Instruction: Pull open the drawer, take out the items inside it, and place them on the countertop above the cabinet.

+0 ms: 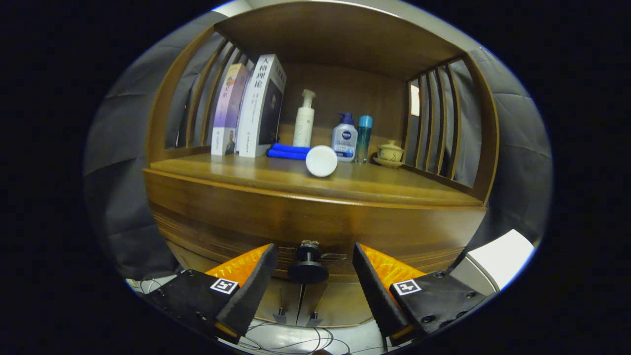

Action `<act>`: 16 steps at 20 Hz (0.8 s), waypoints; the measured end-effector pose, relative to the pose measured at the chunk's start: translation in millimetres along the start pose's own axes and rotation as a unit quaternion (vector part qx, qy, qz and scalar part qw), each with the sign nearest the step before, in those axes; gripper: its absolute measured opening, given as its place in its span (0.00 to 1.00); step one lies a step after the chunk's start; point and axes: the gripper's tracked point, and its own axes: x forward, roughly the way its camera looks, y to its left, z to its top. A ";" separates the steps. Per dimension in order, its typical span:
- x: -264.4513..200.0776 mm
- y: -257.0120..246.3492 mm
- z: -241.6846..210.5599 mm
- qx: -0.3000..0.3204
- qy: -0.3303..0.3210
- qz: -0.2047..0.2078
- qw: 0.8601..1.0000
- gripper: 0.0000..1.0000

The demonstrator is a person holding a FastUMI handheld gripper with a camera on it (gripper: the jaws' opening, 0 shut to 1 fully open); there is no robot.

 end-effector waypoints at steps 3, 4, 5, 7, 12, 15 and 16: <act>-39.8 -10.9 35.3 0.020 -0.037 -0.003 0.999 0.98; -53.0 -14.0 47.4 0.029 -0.049 -0.001 0.998 0.98; -67.1 -19.3 58.8 0.036 -0.060 0.001 0.998 0.98; -92.8 -34.7 77.5 0.051 -0.077 -0.004 0.996 0.98; -140.9 -78.3 112.1 0.075 -0.132 -0.029 0.988 0.97; -159.1 -82.5 126.4 0.074 -0.148 -0.024 0.986 0.97; -163.7 -80.8 129.6 0.076 -0.153 -0.020 0.985 0.97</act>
